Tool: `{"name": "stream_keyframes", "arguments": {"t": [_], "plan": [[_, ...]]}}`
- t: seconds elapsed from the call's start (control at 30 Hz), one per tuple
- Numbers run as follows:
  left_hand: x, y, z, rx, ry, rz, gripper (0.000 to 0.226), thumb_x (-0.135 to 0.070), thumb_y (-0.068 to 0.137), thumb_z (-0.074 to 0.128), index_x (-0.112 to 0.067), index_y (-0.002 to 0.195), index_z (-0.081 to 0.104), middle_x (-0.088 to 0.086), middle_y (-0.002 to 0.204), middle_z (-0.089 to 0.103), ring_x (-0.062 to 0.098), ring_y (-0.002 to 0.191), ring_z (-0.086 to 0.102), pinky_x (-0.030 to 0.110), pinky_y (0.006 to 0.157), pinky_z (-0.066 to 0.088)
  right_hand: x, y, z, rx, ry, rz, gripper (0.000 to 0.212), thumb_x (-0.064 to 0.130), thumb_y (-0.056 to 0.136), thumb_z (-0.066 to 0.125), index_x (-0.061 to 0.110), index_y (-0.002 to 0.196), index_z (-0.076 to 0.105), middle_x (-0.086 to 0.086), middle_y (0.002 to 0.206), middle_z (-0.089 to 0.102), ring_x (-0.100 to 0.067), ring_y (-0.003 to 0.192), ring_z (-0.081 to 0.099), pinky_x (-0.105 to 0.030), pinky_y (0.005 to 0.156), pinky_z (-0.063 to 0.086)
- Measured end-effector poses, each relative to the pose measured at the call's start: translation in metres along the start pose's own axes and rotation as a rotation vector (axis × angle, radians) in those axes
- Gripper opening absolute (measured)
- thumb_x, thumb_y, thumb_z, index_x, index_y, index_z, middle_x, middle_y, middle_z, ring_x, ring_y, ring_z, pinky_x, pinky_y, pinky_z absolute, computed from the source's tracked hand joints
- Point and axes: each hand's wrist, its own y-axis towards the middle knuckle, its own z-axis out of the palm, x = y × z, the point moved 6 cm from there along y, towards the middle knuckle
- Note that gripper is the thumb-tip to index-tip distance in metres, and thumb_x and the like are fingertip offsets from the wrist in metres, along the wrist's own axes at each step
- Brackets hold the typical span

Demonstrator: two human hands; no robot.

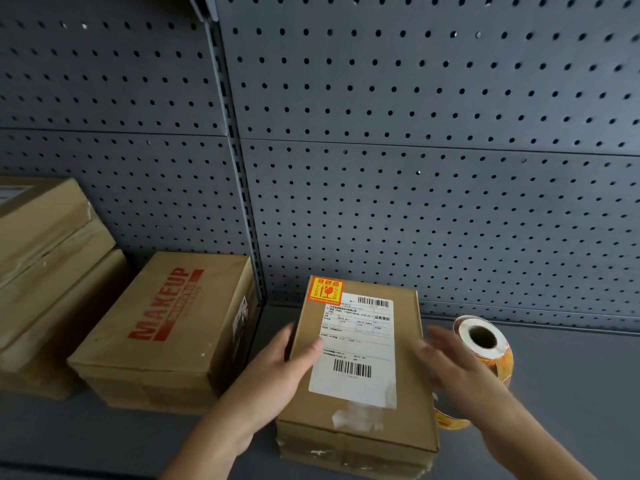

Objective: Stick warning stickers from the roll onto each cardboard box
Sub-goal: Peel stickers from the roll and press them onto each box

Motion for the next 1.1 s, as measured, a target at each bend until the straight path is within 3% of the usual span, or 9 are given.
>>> {"name": "stream_keyframes", "arguments": {"t": [0.1, 0.23, 0.43, 0.57, 0.67, 0.83, 0.9, 1.0, 1.1], "plan": [[-0.001, -0.005, 0.002, -0.036, 0.014, 0.045, 0.031, -0.05, 0.099, 0.053, -0.053, 0.13, 0.053, -0.032, 0.111, 0.07, -0.003, 0.105, 0.066, 0.027, 0.092, 0.052, -0.01, -0.008, 0.016, 0.103, 0.088, 0.068, 0.052, 0.042, 0.095, 0.06, 0.028, 0.142, 0.043, 0.01, 0.118, 0.065, -0.01, 0.1, 0.068, -0.023, 0.069, 0.053], [-0.01, -0.013, 0.002, -0.096, 0.018, 0.138, 0.031, -0.043, 0.099, 0.056, -0.054, 0.127, 0.051, -0.035, 0.109, 0.069, -0.01, 0.097, 0.066, 0.024, 0.085, 0.053, 0.004, -0.016, 0.011, 0.078, 0.136, -0.063, 0.041, 0.033, 0.096, 0.062, 0.035, 0.136, 0.05, 0.016, 0.106, 0.073, 0.0, 0.088, 0.073, -0.014, 0.06, 0.055], [-0.025, -0.018, 0.0, -0.19, 0.083, 0.408, 0.057, -0.032, 0.095, 0.064, -0.053, 0.139, 0.035, -0.037, 0.121, 0.063, -0.014, 0.112, 0.059, 0.02, 0.092, 0.05, 0.025, -0.027, 0.0, 0.073, 0.208, -0.288, 0.056, 0.023, 0.096, 0.063, 0.049, 0.14, 0.042, 0.027, 0.122, 0.067, 0.007, 0.11, 0.065, -0.026, 0.084, 0.058], [-0.012, -0.009, 0.001, -0.224, 0.109, 0.47, 0.067, -0.024, 0.094, 0.067, -0.048, 0.146, 0.032, -0.03, 0.132, 0.06, -0.005, 0.125, 0.056, 0.028, 0.103, 0.049, 0.022, -0.028, 0.003, 0.051, 0.152, -0.409, 0.069, 0.011, 0.095, 0.064, 0.041, 0.149, 0.033, 0.022, 0.138, 0.059, 0.003, 0.129, 0.054, -0.037, 0.107, 0.05], [0.007, -0.002, 0.005, -0.268, 0.12, 0.477, 0.072, -0.022, 0.094, 0.068, -0.043, 0.151, 0.029, -0.031, 0.134, 0.058, -0.005, 0.129, 0.053, 0.034, 0.109, 0.047, 0.006, -0.025, 0.009, 0.038, 0.136, -0.446, 0.08, 0.003, 0.093, 0.065, 0.037, 0.154, 0.026, 0.018, 0.147, 0.052, -0.001, 0.136, 0.049, -0.034, 0.11, 0.046], [0.041, 0.009, 0.012, -0.367, 0.108, 0.465, 0.071, -0.017, 0.092, 0.069, -0.045, 0.147, 0.033, -0.031, 0.131, 0.06, -0.003, 0.126, 0.056, 0.037, 0.106, 0.05, -0.021, -0.023, 0.02, -0.042, 0.093, -0.479, 0.089, -0.012, 0.086, 0.067, 0.029, 0.152, 0.024, 0.011, 0.151, 0.046, 0.006, 0.137, 0.043, -0.009, 0.102, 0.043], [0.05, 0.01, 0.015, -0.391, 0.088, 0.459, 0.071, -0.015, 0.092, 0.069, -0.051, 0.142, 0.034, -0.032, 0.13, 0.061, -0.005, 0.126, 0.056, 0.035, 0.107, 0.049, -0.03, -0.024, 0.024, -0.05, 0.042, -0.512, 0.093, -0.014, 0.084, 0.068, 0.034, 0.15, 0.024, 0.014, 0.151, 0.043, 0.005, 0.14, 0.039, -0.015, 0.109, 0.04], [0.059, 0.008, 0.019, -0.428, 0.027, 0.452, 0.078, -0.011, 0.091, 0.07, -0.053, 0.143, 0.031, -0.033, 0.138, 0.054, -0.008, 0.131, 0.05, 0.031, 0.111, 0.043, -0.038, -0.025, 0.017, -0.025, 0.066, -0.529, 0.091, -0.019, 0.084, 0.057, 0.034, 0.151, 0.026, 0.015, 0.153, 0.042, -0.004, 0.146, 0.036, -0.038, 0.118, 0.038], [0.063, -0.009, 0.02, -0.616, 0.001, 0.502, 0.084, -0.004, 0.088, 0.071, -0.049, 0.146, 0.031, -0.021, 0.153, 0.04, -0.004, 0.14, 0.039, 0.029, 0.115, 0.039, -0.031, -0.022, -0.008, -0.104, 0.211, -0.497, 0.075, -0.015, 0.086, 0.047, 0.034, 0.143, 0.044, 0.006, 0.147, 0.053, -0.009, 0.142, 0.045, -0.048, 0.117, 0.038]]}}
